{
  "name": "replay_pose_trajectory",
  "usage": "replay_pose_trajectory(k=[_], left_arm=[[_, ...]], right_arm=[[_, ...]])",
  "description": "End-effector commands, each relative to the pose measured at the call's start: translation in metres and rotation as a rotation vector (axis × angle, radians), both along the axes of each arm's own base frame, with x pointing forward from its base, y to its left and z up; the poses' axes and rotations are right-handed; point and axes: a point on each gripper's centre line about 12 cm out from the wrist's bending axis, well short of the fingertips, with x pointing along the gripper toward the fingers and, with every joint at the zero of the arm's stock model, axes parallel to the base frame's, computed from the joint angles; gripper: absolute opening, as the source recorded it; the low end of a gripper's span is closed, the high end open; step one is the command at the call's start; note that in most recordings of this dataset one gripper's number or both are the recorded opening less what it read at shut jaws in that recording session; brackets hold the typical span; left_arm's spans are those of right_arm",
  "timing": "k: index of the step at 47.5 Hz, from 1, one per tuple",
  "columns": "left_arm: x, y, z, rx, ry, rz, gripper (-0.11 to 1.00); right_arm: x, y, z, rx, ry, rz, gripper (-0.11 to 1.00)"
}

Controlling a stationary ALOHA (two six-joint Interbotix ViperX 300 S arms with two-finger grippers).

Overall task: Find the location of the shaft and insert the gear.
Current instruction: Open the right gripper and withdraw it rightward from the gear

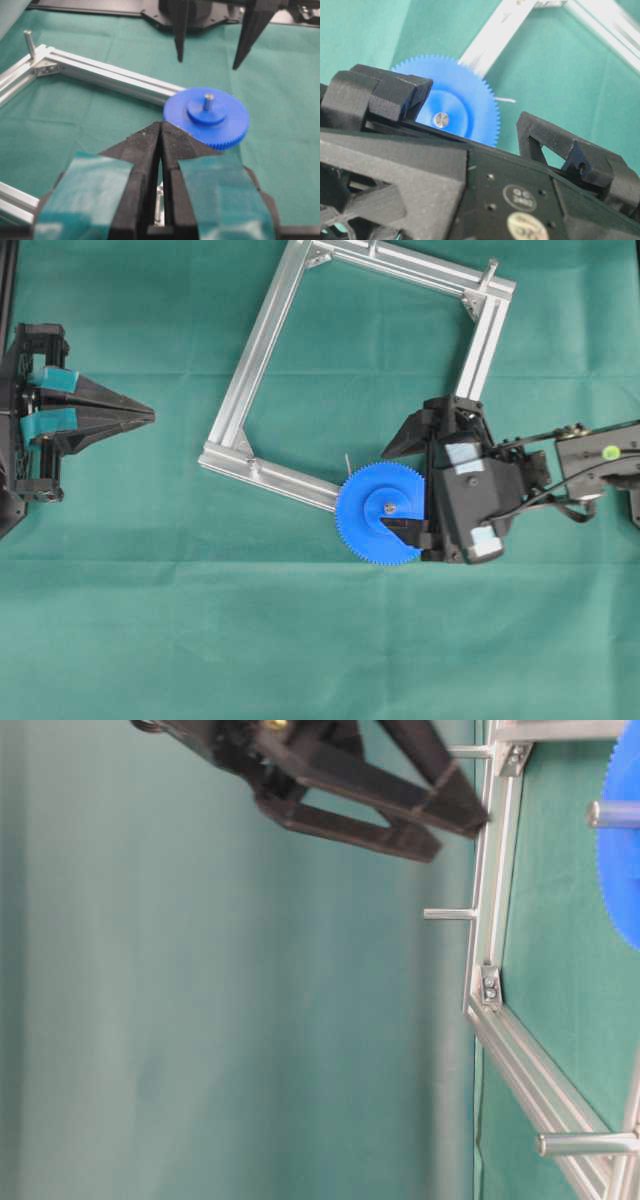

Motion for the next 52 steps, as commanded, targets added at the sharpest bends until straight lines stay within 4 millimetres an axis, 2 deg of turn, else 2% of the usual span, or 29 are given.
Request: replay_pose_trajectory(k=[1, 13, 52], left_arm=[[0.002, 0.001, 0.007, -0.003, -0.019, 0.004, 0.01], [0.002, 0.001, 0.007, -0.003, -0.019, 0.004, 0.01], [0.002, 0.001, 0.006, -0.005, -0.017, 0.004, 0.01]], right_arm=[[-0.003, 0.000, 0.020, 0.001, -0.049, 0.003, 0.89], [-0.011, -0.002, 0.033, -0.002, -0.077, 0.001, 0.89], [-0.027, -0.005, 0.033, -0.001, -0.075, -0.008, 0.89]])
